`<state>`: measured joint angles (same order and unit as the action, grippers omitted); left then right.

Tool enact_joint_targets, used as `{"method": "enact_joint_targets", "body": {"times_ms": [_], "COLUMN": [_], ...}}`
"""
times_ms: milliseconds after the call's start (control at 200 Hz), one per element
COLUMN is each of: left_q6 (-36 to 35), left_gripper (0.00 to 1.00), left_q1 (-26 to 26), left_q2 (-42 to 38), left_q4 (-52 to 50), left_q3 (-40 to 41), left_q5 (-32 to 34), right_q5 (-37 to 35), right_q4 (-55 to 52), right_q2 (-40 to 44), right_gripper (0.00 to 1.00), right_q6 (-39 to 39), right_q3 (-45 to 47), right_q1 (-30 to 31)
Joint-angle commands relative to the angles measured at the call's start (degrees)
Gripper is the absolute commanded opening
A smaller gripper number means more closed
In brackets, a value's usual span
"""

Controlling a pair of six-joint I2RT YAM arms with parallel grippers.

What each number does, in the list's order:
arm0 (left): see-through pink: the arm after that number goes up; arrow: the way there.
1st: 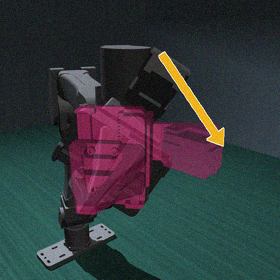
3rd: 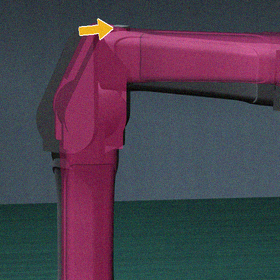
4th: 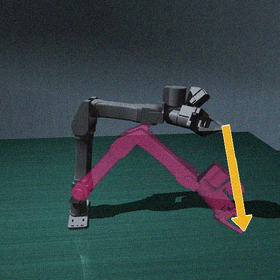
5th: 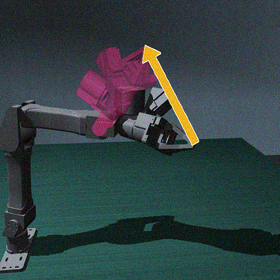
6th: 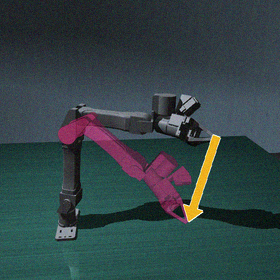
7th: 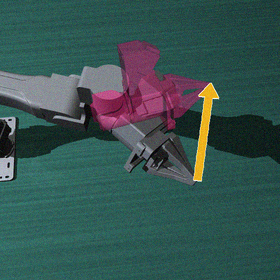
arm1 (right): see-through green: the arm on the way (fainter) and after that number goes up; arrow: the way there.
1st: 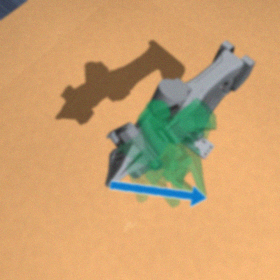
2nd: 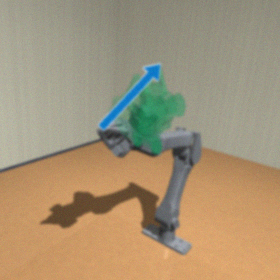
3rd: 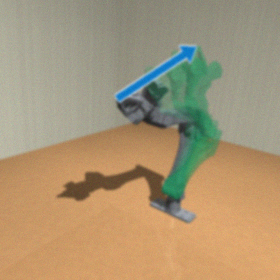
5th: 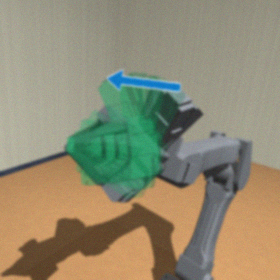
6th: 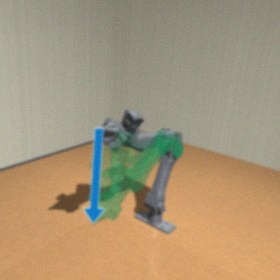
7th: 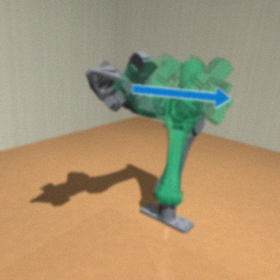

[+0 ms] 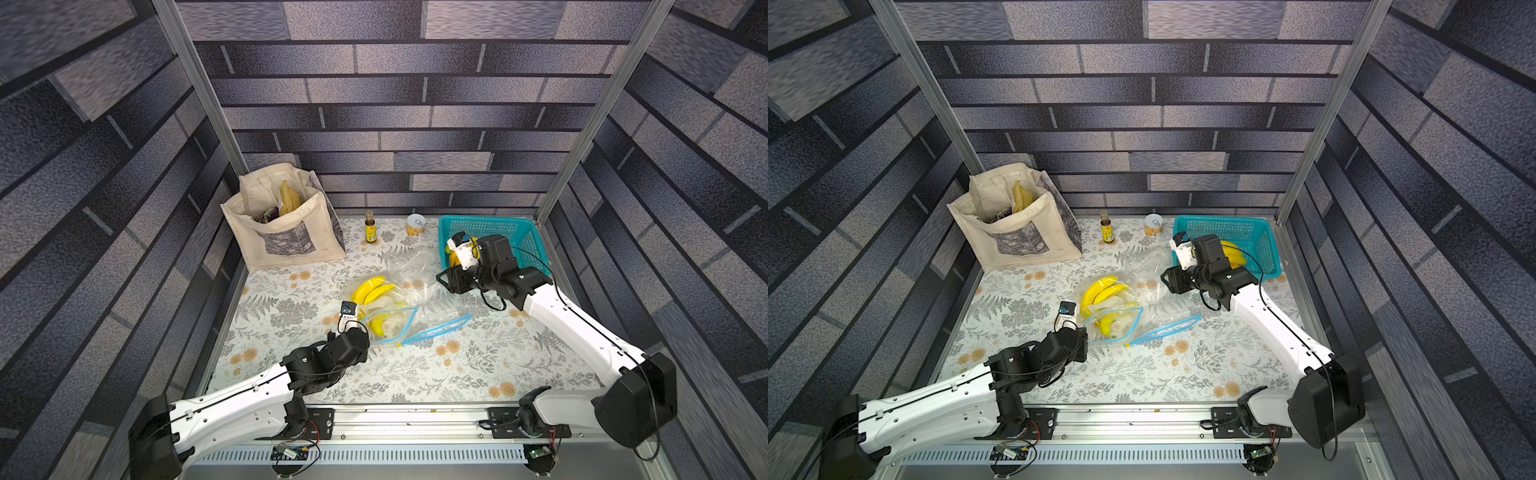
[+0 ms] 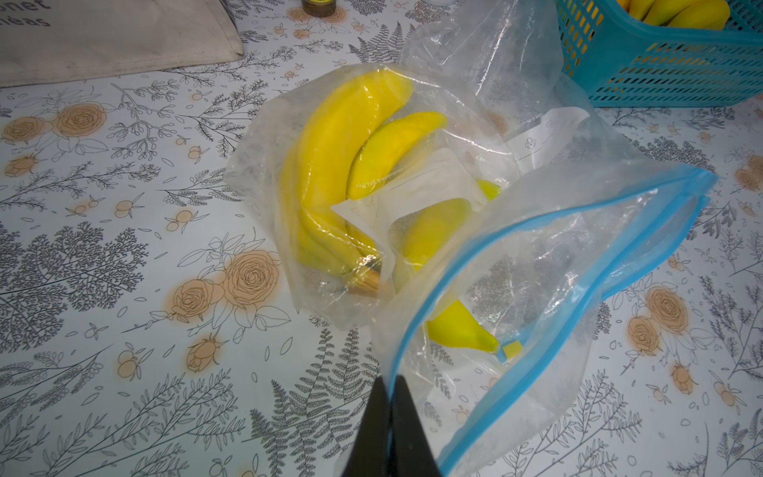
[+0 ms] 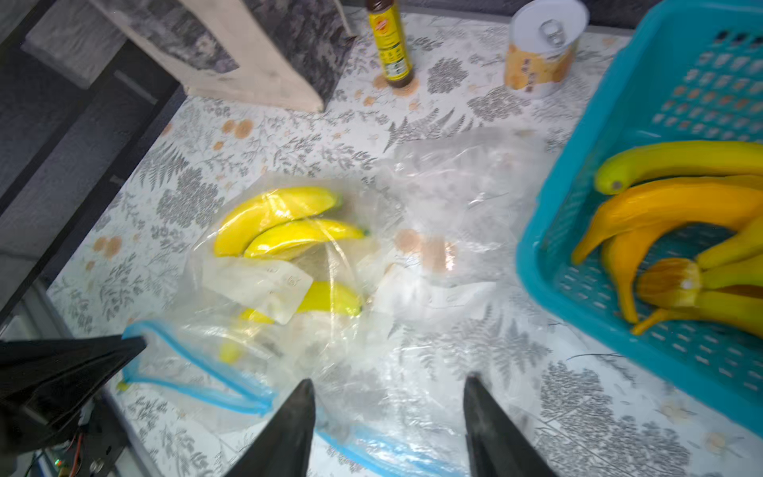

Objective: Open the zip-top bag and take out the banana
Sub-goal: Place the banana in the basket, then pick up the banana from the zipper food storage bag.

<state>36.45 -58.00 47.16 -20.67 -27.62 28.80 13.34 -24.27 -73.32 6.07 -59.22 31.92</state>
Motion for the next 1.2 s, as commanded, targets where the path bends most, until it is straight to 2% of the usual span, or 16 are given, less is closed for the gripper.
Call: {"method": "enact_joint_targets", "body": {"times_ms": [0,200,491,861,1192], "left_q6": [-0.85,-0.76,-0.87,-0.49,-0.24], "left_gripper": [0.06,0.07,0.07,0.07,0.07], "left_q1": [0.4,0.34,0.39,0.42,0.33], "left_q2": [-1.16,-0.08,2.68,1.25,1.78], "left_q4": [-0.12,1.44,1.94,2.31,3.25], "left_q3": [-1.59,-1.56,-3.14,-2.55,-1.98], "left_q5": [0.56,0.3,-0.02,-0.35,-0.28], "right_q5": [-2.14,-5.39,-8.88,-11.15,-11.14], "right_q4": [7.02,14.23,18.2,21.27,18.64], "right_q2": [3.55,7.97,-2.02,-14.37,-23.17], "right_gripper": [0.59,0.58,0.56,0.54,0.52], "right_q6": [5.76,10.49,11.92,12.09,12.79], "right_q3": [7.26,13.43,10.83,5.56,-0.07], "right_q1": [6.06,15.85,25.11,26.05,26.36]}}
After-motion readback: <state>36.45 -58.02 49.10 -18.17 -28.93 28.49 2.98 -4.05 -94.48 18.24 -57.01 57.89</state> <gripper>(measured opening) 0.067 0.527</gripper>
